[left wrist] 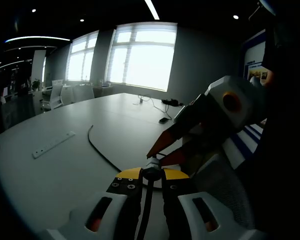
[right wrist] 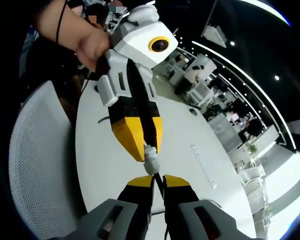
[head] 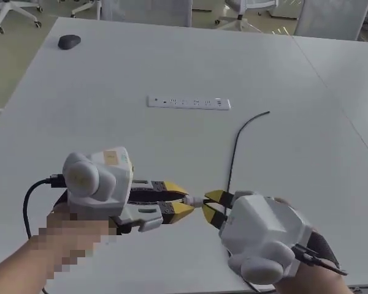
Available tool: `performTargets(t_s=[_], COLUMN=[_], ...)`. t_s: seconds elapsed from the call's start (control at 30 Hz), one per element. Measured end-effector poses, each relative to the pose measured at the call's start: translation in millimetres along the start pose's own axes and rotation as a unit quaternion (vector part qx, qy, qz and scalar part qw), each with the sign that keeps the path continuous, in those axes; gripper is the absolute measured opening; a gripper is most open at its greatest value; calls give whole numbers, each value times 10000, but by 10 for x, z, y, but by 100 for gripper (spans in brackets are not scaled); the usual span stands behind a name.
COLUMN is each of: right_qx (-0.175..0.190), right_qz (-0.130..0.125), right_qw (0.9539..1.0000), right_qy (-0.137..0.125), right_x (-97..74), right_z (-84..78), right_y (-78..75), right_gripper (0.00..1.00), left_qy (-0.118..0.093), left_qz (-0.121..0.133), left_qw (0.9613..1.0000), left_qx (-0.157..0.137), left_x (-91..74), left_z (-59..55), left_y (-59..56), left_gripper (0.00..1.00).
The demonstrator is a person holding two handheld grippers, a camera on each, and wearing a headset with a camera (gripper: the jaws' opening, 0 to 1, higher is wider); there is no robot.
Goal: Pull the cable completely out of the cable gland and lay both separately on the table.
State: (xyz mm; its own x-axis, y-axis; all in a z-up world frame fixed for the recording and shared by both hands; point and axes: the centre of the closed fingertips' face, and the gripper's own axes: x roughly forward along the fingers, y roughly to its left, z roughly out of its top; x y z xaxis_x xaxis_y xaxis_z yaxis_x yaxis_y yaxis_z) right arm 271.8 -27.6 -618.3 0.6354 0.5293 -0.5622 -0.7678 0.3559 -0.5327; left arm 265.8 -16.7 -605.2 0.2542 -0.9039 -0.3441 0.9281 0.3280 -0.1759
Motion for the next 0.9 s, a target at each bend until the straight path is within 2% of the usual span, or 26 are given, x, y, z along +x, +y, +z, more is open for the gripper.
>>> performTargets(t_s=[0.2, 0.5, 0.8, 0.9], right_qx=[390, 890, 1503, 1771], right_qz=[138, 82, -60, -78], right_qw=[9991, 9958, 9882, 9837], right_qy=[20, 171, 283, 307], right_x=[17, -2, -49, -47], right_z=[-47, -185, -384, -429], right_y=[28, -37, -145, -148], right_gripper=[1, 0, 0, 0], left_qy=[45, 1, -119, -125], left_qz=[-24, 5, 22, 25], left_qw=[10000, 10000, 9999, 9999], left_qx=[-7, -11, 21, 37], left_x=[10, -4, -29, -28], left_z=[-26, -14, 40, 43], left_y=[-22, -16, -15, -14], left_gripper=[15, 15, 15, 15])
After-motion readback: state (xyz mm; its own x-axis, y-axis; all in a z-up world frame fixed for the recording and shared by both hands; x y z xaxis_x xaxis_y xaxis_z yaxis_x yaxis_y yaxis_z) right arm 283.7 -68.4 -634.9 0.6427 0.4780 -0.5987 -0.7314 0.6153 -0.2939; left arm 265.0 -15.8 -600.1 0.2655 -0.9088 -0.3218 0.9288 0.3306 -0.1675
